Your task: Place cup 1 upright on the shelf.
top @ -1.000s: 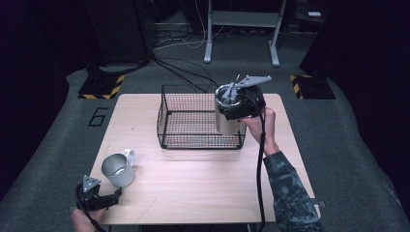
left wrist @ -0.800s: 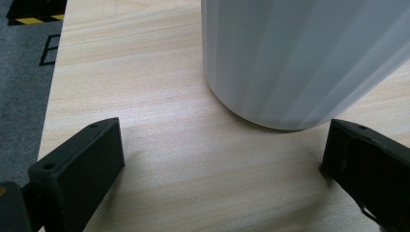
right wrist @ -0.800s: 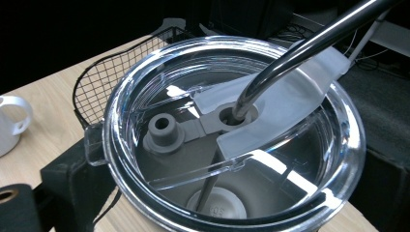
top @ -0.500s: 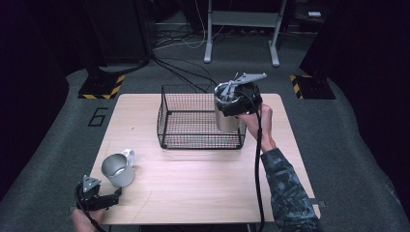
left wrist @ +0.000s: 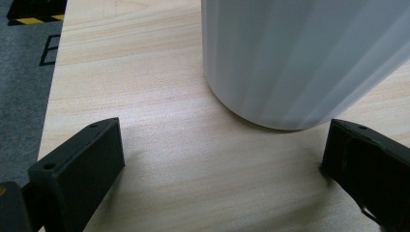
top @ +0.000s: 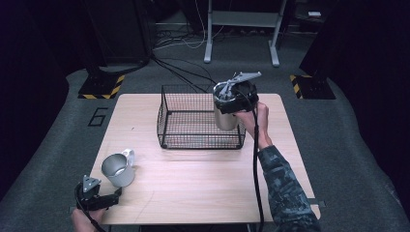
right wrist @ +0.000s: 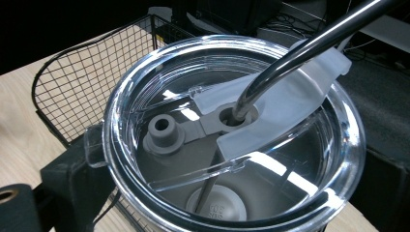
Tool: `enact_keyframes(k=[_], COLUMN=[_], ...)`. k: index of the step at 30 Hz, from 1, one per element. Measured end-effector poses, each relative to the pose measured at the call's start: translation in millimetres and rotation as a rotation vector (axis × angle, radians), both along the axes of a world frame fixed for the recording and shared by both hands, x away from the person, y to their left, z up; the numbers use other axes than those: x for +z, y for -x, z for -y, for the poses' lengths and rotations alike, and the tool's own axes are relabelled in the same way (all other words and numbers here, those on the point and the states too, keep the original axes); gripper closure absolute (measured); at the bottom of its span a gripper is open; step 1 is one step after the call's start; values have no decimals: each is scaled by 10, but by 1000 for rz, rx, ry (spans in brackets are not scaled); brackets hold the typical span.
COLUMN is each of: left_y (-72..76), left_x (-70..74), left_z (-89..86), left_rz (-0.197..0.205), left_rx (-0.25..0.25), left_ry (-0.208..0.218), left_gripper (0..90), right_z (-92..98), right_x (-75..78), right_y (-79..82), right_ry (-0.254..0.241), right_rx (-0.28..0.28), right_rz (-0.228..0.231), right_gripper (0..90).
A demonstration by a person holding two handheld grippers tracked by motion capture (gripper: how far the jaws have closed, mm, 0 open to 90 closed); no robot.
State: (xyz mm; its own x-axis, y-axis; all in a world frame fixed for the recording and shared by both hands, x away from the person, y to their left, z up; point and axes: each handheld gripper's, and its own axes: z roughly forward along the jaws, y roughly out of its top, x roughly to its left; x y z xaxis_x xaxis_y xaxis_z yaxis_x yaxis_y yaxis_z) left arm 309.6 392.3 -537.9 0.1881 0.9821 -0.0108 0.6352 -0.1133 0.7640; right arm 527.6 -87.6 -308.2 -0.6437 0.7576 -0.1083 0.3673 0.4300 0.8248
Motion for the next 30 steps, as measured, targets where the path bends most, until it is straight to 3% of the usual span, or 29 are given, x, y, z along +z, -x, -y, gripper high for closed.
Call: enact_keyframes(k=[16, 30], left_y=[0, 0], left_x=[1, 0], left_z=[-2, 0], left_rz=[0, 0], left_rx=[0, 0], left_ry=[-3, 0], left_gripper=[9, 9], right_z=[-7, -110], right_x=[-197, -352], right_y=[-246, -351], right_ry=[-20, -22], right_rx=[-26, -42], right_rz=[-46, -94], right_gripper=[33, 33])
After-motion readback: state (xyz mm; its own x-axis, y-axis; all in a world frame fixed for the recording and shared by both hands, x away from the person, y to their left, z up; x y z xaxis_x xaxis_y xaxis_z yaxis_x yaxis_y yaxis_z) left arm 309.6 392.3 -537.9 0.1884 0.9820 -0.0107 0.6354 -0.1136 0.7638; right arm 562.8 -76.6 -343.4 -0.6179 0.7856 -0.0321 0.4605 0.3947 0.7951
